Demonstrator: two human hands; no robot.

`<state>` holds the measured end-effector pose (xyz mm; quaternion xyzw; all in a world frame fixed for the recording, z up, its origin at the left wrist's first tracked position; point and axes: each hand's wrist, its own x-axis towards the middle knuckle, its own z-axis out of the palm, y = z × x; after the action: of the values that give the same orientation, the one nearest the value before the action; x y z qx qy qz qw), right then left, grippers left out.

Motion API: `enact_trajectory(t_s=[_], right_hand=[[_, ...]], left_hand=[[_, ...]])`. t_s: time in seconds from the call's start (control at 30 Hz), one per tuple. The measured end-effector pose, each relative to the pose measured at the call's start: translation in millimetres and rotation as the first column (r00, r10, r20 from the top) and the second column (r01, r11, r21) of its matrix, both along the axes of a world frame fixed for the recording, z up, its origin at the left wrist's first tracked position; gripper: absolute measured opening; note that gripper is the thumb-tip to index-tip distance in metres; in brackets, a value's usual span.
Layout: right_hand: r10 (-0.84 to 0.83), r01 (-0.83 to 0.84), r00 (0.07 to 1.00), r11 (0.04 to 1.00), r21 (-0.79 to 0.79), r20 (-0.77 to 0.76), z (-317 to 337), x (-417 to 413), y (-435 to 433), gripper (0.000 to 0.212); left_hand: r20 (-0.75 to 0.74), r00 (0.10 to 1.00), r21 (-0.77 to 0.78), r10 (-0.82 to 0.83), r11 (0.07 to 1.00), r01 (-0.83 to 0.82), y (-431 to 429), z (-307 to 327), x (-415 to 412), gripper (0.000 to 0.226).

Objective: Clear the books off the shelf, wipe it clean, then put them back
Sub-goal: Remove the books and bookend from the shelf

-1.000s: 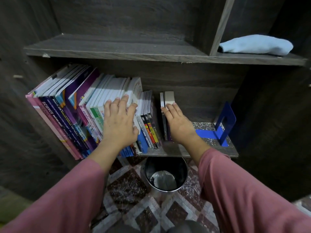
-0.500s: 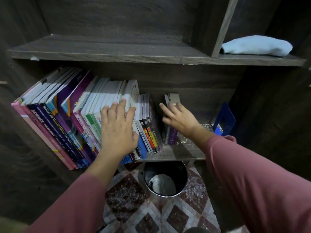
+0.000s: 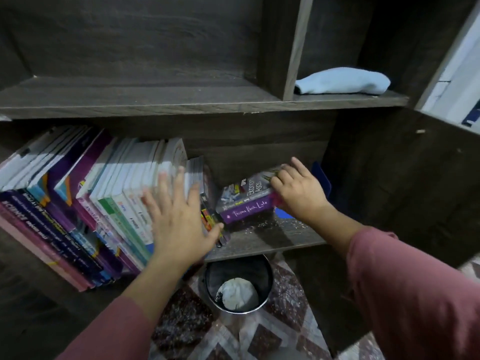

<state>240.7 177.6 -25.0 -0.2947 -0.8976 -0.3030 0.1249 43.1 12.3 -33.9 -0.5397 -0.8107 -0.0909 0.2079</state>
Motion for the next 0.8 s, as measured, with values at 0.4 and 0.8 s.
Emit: enact_trajectory(t_s=[0.4, 0.8], right_hand=[[-0.455, 0.315, 0.828, 0.861, -0.400, -0.326, -35, 186, -151, 0.052], [-0.793, 0.512, 0.598, 0.267, -0.816, 0.116, -164, 353, -211, 0.041]], left_hand=[[0.135, 0.771, -0.169, -0.622, 0.752, 0.637, 20, -13, 169, 0.041], [0.460, 0.500, -0.490, -0.734, 0.260, 0.832, 27, -139, 386, 0.035]])
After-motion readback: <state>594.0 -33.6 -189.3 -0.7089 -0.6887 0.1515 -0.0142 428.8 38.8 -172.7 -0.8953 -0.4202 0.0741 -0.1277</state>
